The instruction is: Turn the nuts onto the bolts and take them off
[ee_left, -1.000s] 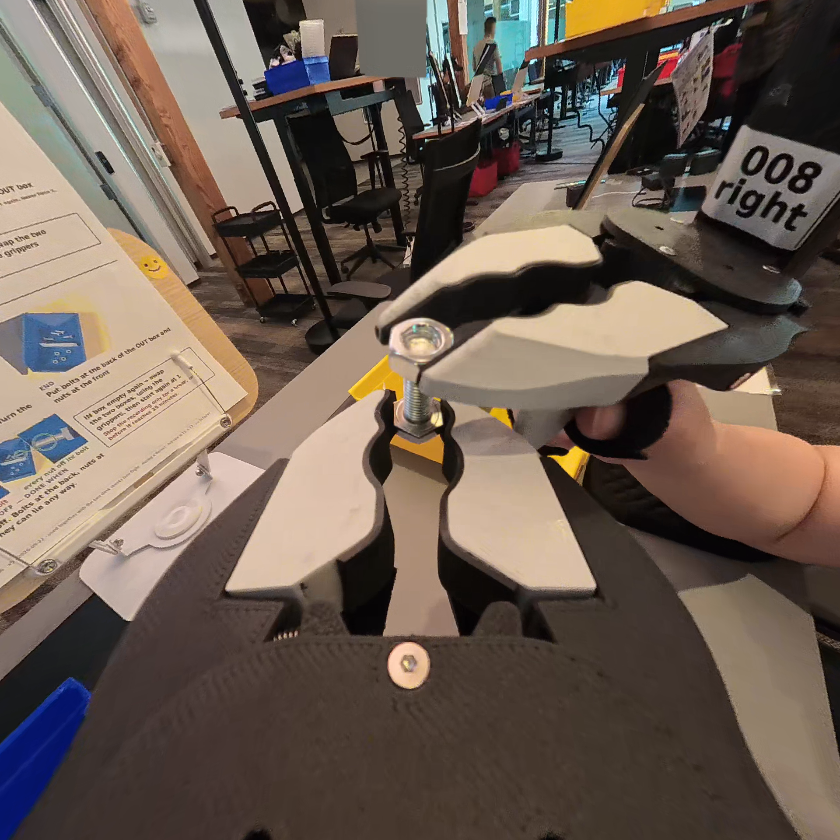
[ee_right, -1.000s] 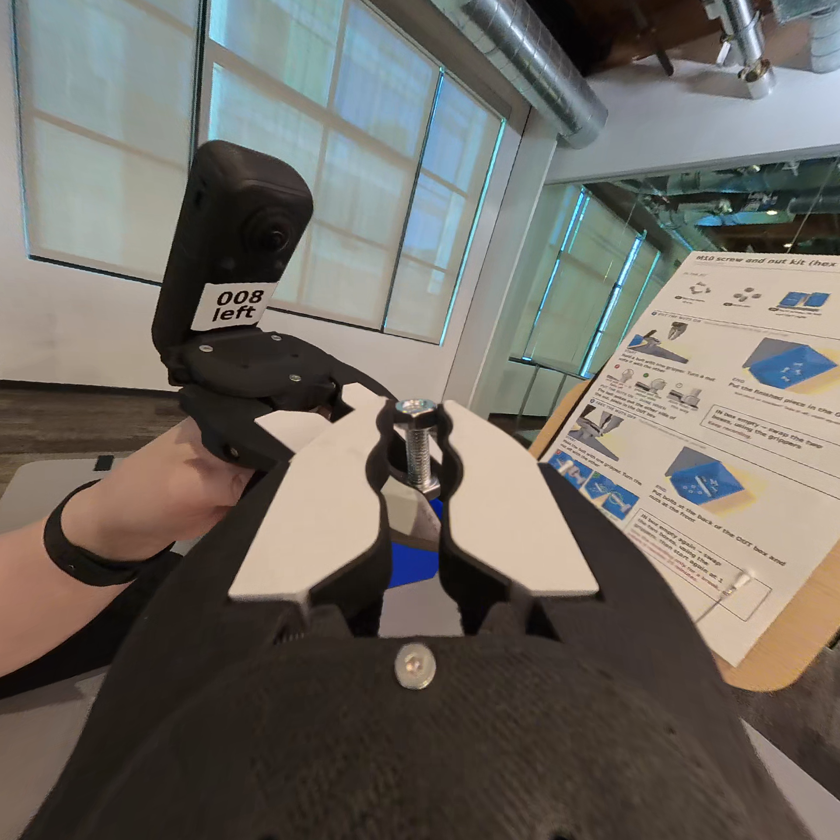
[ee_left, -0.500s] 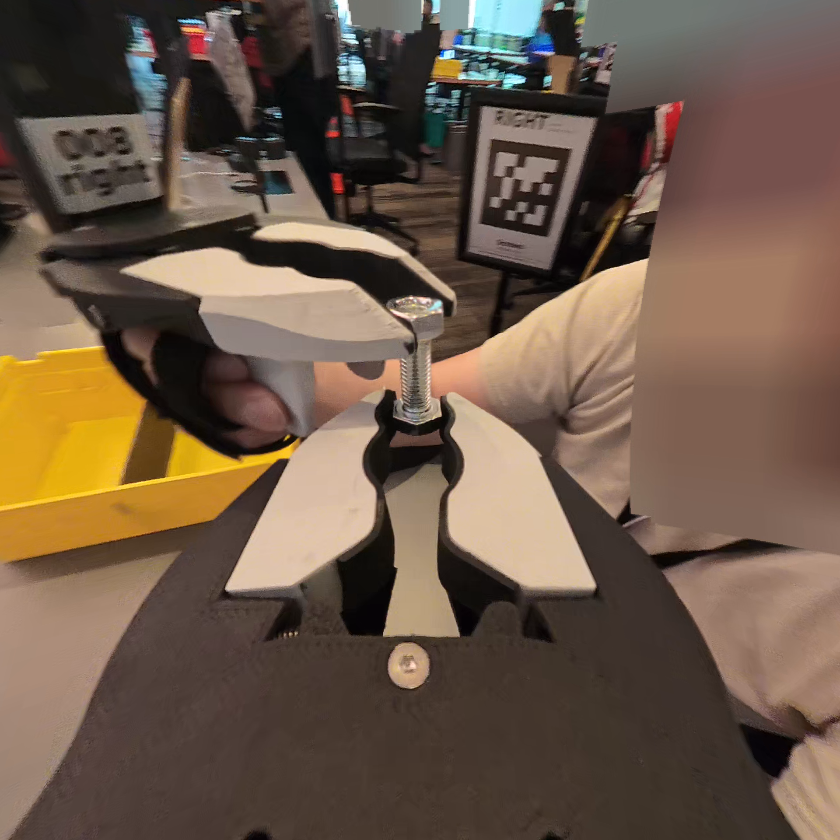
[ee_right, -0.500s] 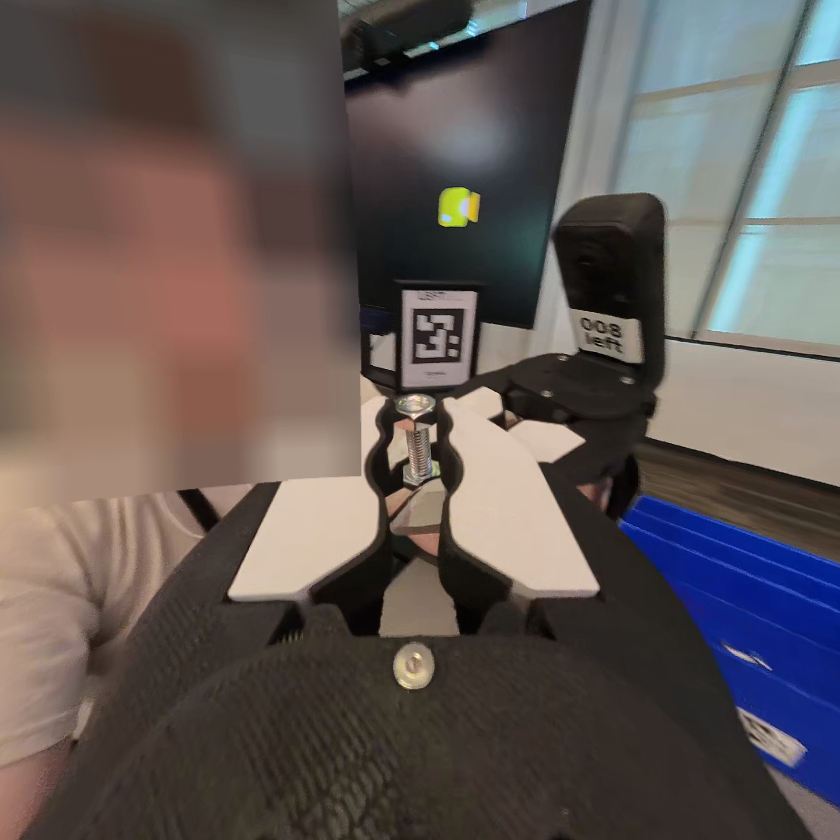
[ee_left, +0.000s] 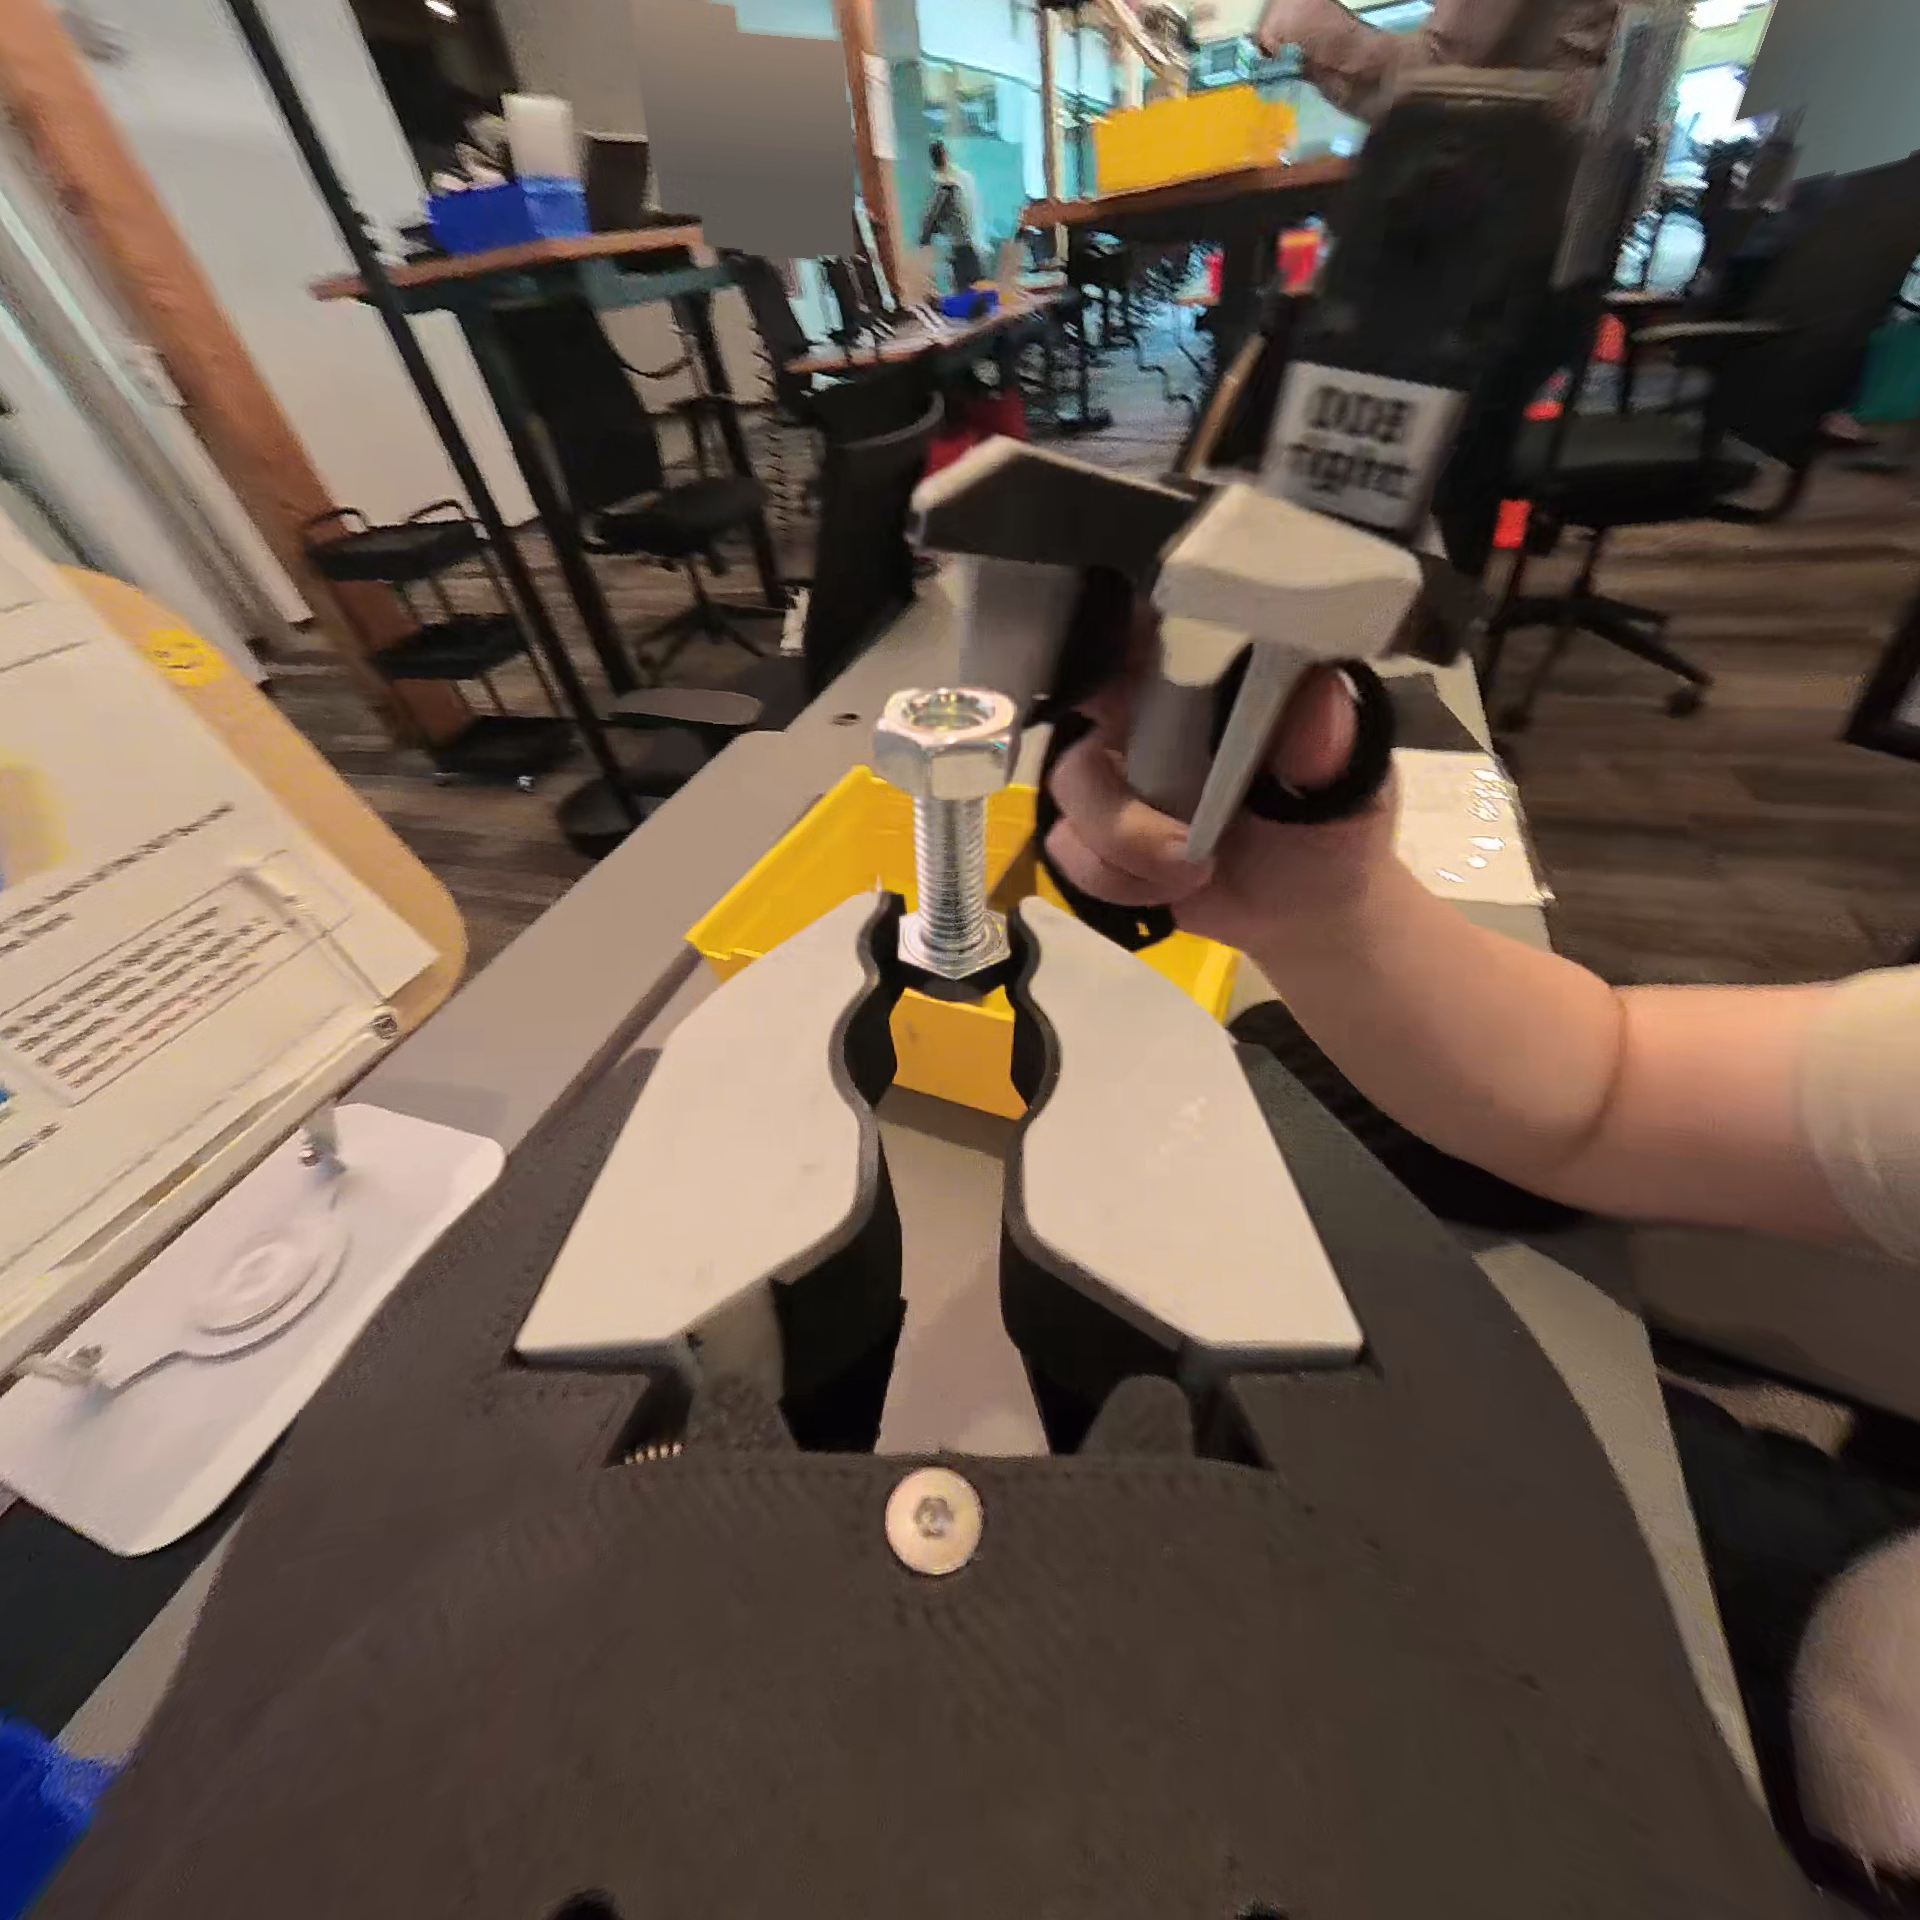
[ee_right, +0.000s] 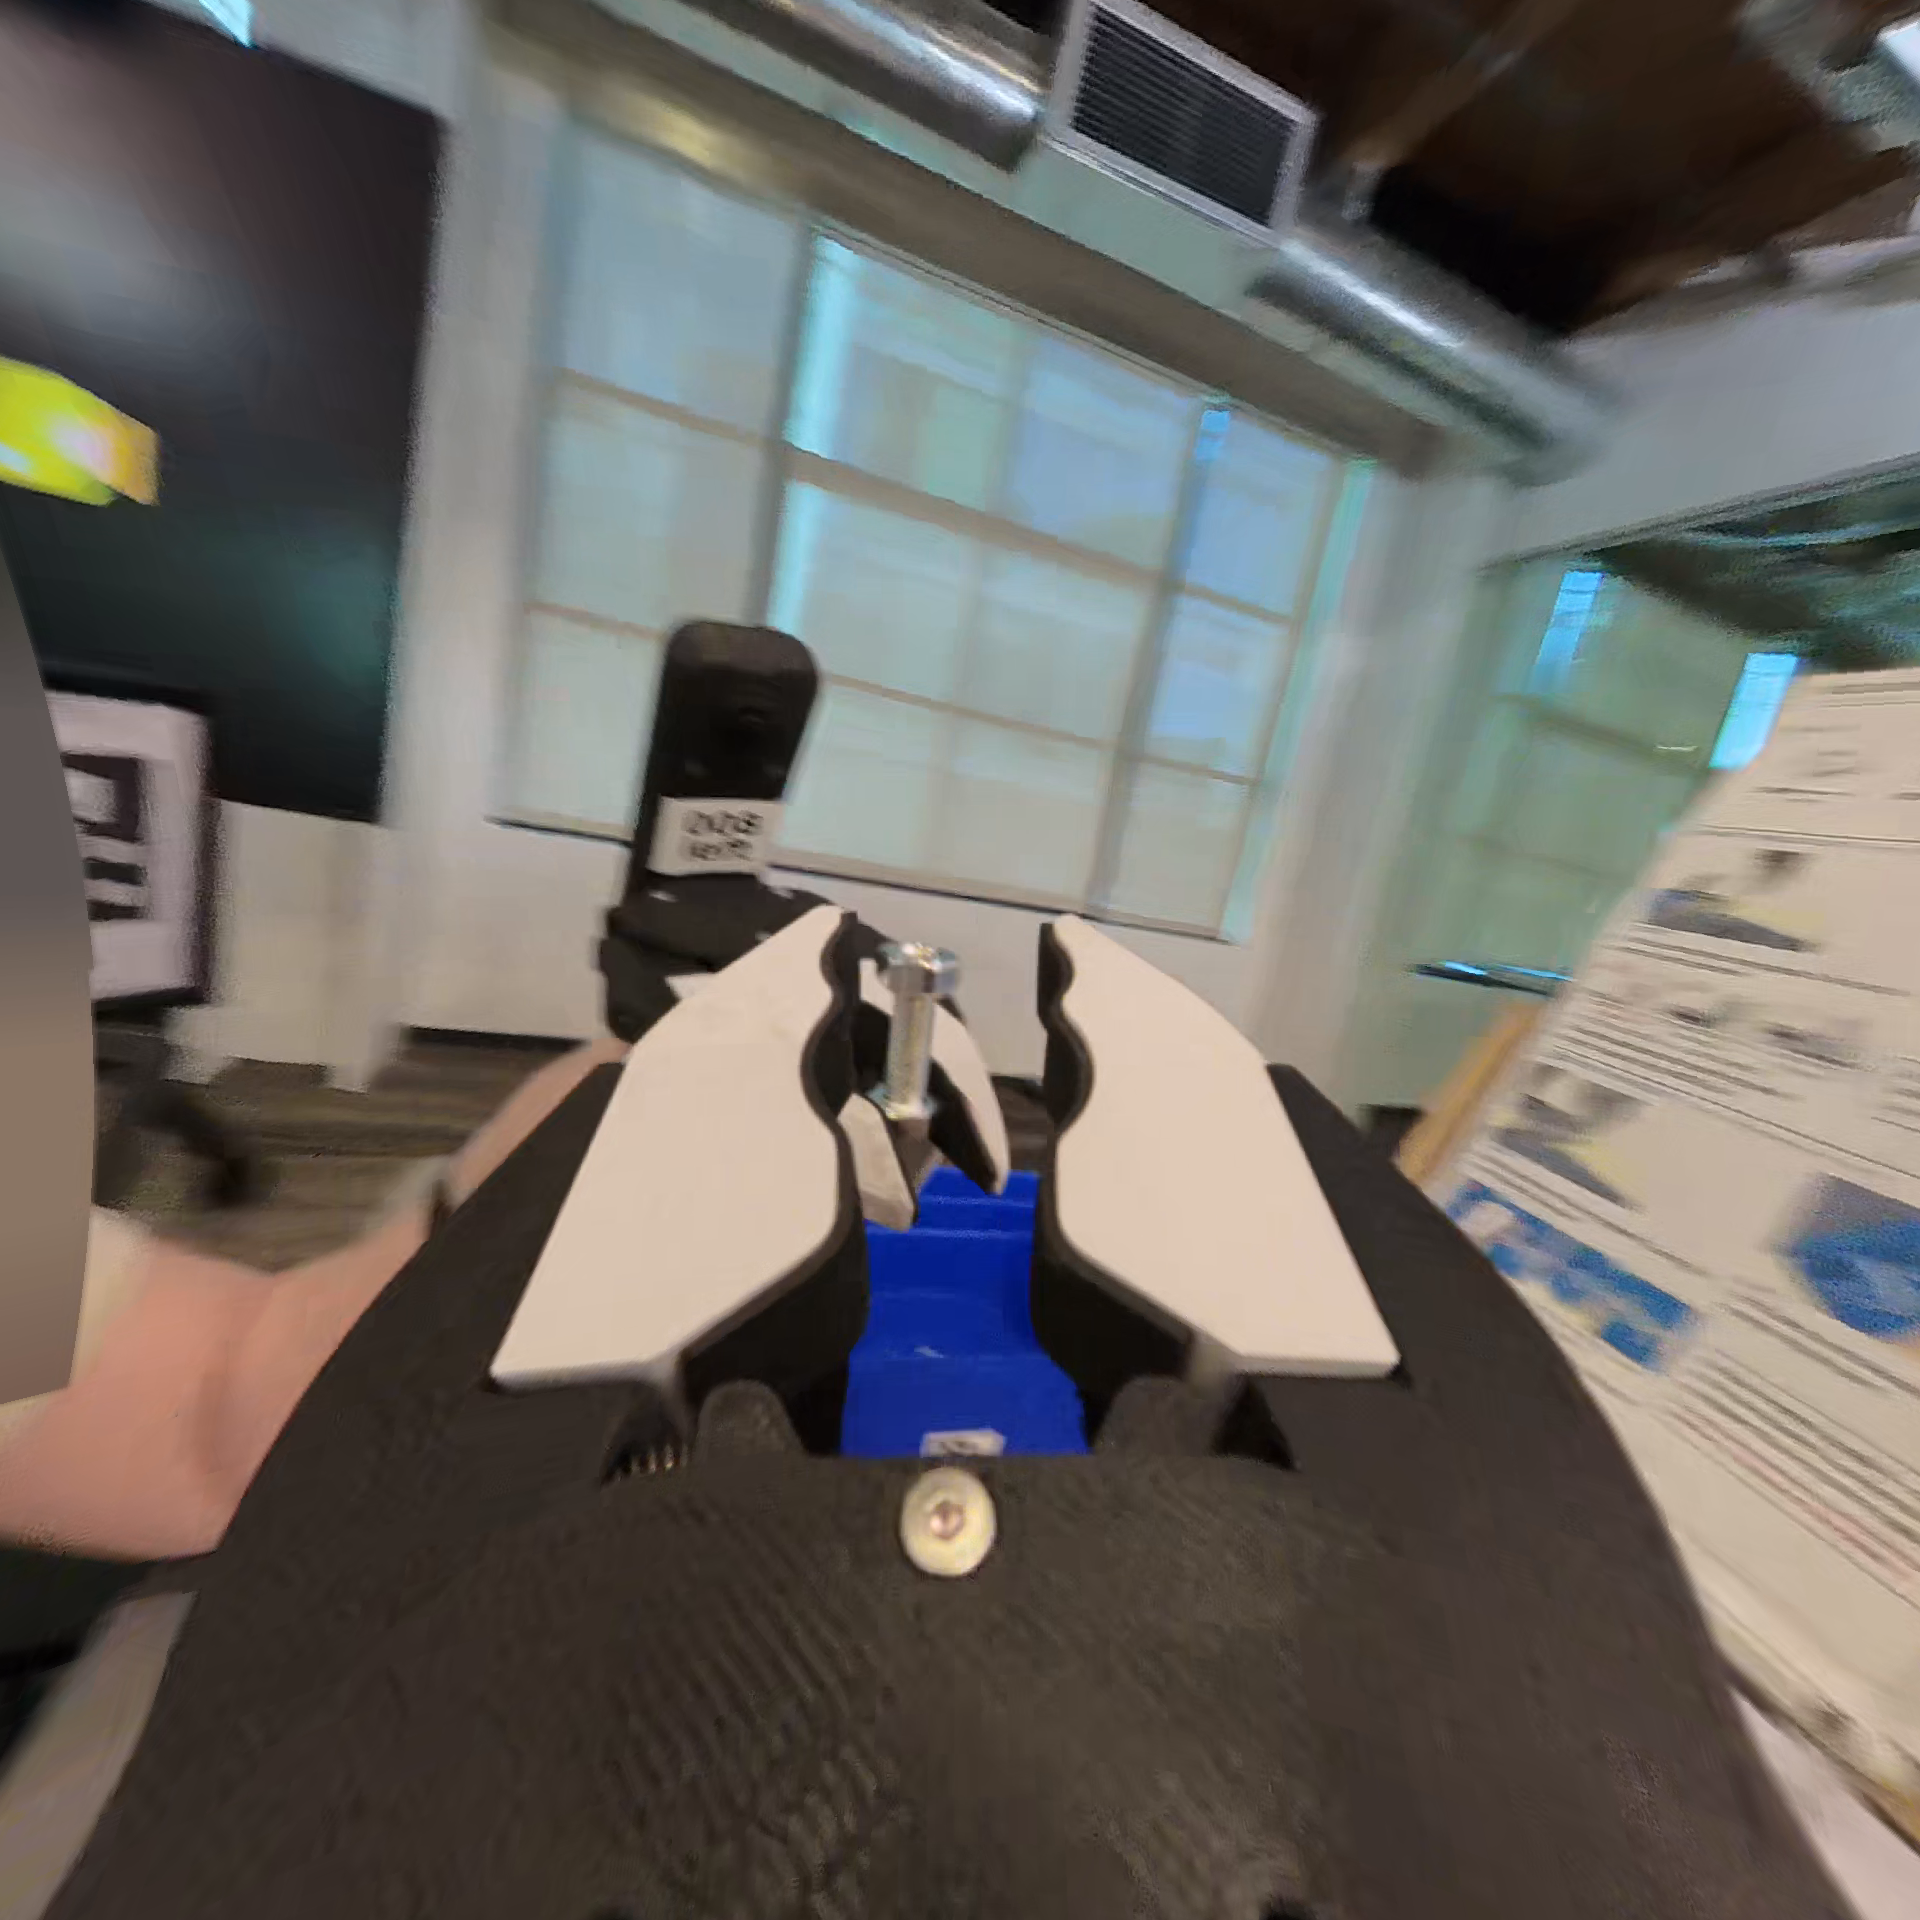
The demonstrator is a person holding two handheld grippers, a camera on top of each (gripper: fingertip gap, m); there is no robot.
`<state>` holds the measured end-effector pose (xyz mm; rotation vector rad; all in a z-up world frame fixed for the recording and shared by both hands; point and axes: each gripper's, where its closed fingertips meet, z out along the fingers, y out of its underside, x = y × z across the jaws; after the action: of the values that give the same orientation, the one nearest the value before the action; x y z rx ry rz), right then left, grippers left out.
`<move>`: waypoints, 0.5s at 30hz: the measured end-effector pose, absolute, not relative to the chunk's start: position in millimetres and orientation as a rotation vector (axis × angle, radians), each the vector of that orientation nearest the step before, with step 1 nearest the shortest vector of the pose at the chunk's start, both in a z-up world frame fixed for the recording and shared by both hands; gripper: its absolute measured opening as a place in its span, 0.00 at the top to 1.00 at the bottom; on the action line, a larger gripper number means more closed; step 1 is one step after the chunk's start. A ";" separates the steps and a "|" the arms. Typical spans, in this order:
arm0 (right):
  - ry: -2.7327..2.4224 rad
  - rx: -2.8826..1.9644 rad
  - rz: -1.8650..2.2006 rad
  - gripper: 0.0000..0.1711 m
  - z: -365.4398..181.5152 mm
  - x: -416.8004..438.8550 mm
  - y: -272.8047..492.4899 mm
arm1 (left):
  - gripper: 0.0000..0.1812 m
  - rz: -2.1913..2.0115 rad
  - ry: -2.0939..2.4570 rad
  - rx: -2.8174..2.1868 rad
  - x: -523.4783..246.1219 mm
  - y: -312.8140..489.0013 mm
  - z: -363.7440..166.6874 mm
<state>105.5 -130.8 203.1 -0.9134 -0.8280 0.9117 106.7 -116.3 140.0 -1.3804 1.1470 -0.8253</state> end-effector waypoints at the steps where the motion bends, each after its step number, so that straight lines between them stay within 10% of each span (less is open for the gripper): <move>1: -0.802 -0.953 0.827 0.81 201.3 103.7 -125.7 | 0.90 -0.803 1.110 -1.379 104.4 -111.8 142.3; 15: -0.874 -1.070 0.807 0.89 182.3 77.2 -127.2 | 0.90 -0.717 1.151 -1.382 111.9 -115.8 135.2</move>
<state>77.2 -127.2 182.3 -1.0700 -0.8738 0.8074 111.9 -115.8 135.2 -1.3825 1.1511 -0.7166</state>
